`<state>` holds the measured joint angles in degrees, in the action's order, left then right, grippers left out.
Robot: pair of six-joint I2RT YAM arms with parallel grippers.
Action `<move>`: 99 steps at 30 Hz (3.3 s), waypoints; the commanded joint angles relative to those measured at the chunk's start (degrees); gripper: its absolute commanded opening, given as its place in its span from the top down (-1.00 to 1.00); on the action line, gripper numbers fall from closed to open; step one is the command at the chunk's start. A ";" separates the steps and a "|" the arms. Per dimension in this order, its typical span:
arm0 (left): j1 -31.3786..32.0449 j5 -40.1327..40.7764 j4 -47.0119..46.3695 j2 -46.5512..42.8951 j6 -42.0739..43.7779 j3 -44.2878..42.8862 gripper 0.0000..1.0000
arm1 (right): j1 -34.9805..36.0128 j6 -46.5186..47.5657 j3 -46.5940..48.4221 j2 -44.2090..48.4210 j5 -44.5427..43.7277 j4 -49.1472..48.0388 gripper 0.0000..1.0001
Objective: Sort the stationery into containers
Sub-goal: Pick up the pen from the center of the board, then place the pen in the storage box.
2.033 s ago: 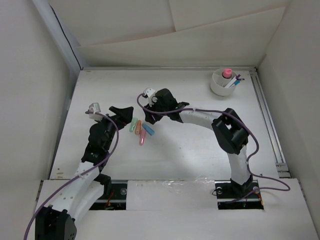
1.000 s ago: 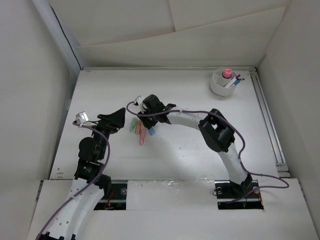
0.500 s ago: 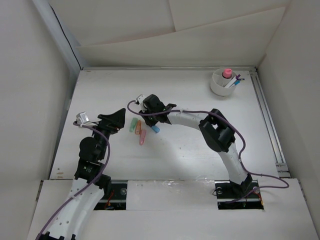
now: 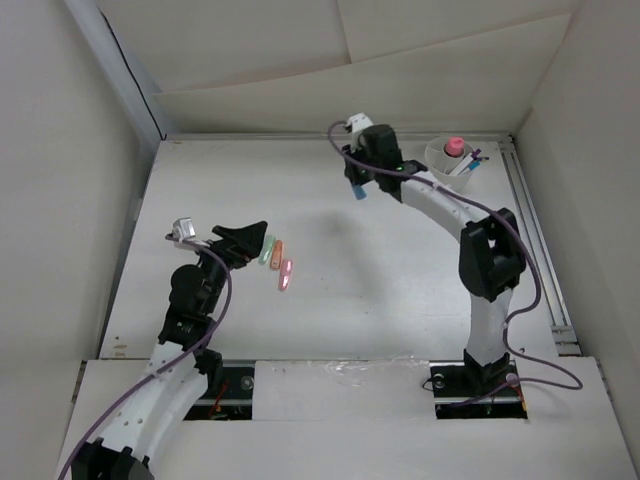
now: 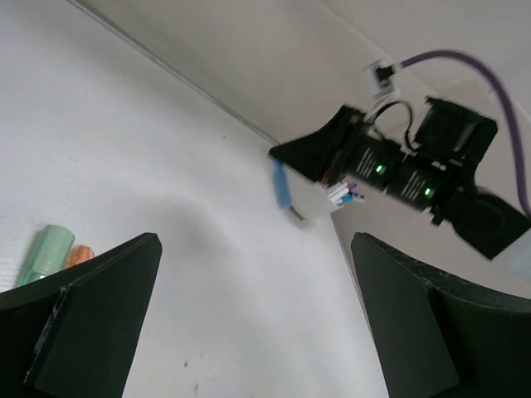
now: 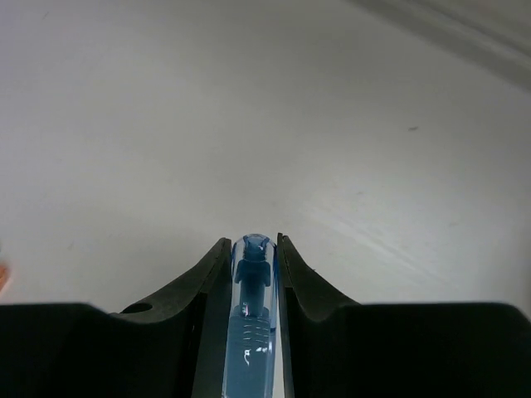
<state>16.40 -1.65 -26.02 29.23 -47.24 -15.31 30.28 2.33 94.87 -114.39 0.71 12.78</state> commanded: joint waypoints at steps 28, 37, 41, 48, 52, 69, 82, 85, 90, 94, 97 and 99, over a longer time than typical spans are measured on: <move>0.03 -6.00 -14.23 15.85 0.22 0.11 -1.00 | -25.80 1.53 20.70 -17.44 -16.71 -29.83 1.00; 0.03 -5.47 -14.76 16.38 0.22 0.11 -1.00 | -25.80 3.73 19.48 -18.68 -21.71 -31.58 1.00; 0.03 -5.47 -14.76 16.38 0.22 0.11 -1.00 | -25.80 4.26 19.48 -19.21 -22.33 -31.58 1.00; 0.03 -5.47 -14.76 16.38 0.22 0.11 -1.00 | -25.80 4.79 19.48 -20.26 -21.81 -31.58 1.00; 0.03 -5.47 -14.76 16.38 0.22 0.11 -1.00 | -25.80 4.79 18.95 -20.26 -20.75 -31.58 0.98; 0.03 -5.47 -14.76 16.38 0.22 0.11 -1.00 | -25.80 3.12 11.31 -18.68 -20.75 -34.57 0.98; 0.03 -6.00 -14.76 14.01 0.22 0.63 -1.00 | -25.28 2.59 3.75 -12.71 -21.28 -36.86 0.86; 0.03 -6.00 -14.76 13.39 0.22 0.63 -1.00 | -25.27 2.59 3.22 -12.17 -21.28 -36.86 0.76; 0.03 -6.00 -14.23 12.34 0.22 0.63 -1.00 | -25.27 2.59 1.64 -11.65 -20.75 -36.86 0.60; 0.03 -6.00 -13.71 11.72 0.22 0.63 -1.00 | -24.75 2.59 1.11 -9.81 -20.75 -36.86 0.46; 0.03 -6.00 -13.71 11.20 0.22 0.63 -1.00 | -24.75 2.59 0.49 -9.19 -20.75 -36.86 0.46; 0.03 -6.00 -13.18 11.20 0.22 0.63 -1.00 | -24.75 2.59 -0.03 -8.05 -20.75 -36.86 0.46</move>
<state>16.40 -7.07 -37.45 41.45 -47.64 -14.96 4.99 5.74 95.74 -126.74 -20.08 -23.86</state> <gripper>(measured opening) 0.997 0.297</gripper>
